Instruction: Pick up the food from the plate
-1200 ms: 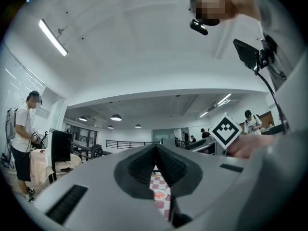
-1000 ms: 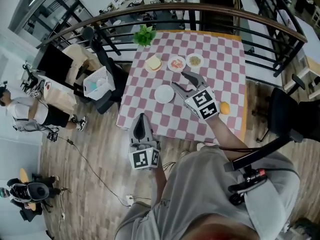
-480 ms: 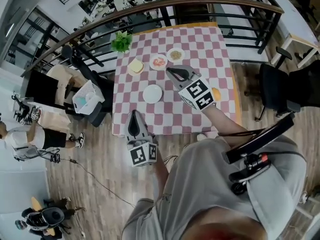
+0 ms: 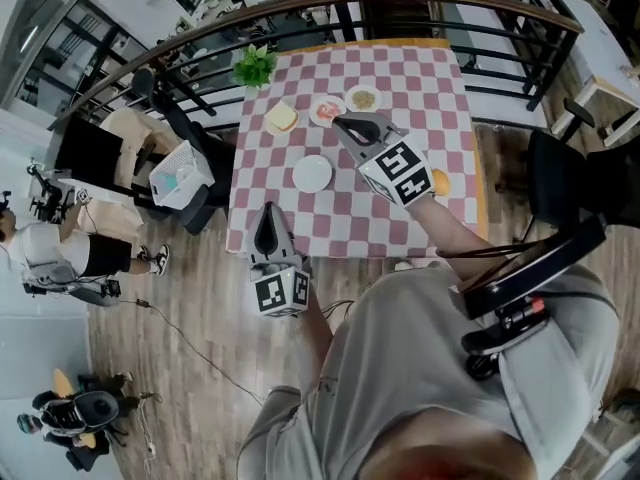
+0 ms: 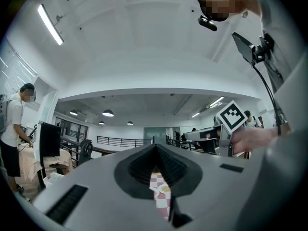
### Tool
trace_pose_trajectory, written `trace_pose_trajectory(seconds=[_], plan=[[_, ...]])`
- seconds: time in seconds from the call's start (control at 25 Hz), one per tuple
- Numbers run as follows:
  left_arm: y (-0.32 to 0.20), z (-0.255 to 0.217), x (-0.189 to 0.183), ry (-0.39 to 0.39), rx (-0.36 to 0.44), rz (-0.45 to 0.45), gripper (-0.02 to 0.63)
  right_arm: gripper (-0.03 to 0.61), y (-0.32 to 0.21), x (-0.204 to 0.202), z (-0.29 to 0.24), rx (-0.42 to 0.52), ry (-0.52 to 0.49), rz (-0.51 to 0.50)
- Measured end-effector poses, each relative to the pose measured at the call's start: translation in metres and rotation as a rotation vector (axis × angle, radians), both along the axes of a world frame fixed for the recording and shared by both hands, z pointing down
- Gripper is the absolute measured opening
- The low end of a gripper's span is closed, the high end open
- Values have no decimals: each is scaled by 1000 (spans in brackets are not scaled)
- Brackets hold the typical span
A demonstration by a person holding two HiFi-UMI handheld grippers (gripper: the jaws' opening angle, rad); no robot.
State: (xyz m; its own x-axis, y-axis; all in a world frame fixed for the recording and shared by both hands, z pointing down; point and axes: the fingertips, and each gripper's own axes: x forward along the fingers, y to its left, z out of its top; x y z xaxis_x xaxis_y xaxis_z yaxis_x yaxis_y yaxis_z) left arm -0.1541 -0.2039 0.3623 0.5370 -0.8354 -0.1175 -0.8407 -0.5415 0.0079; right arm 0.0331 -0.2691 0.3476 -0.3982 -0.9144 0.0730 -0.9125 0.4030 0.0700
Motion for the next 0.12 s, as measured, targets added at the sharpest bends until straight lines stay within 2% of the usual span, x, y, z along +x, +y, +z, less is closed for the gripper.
trace_pose_trajectory(seconds=[0.12], plan=[[1,8,-1,4,-39,38,6,15,4,-1,5,-11,-16,9]])
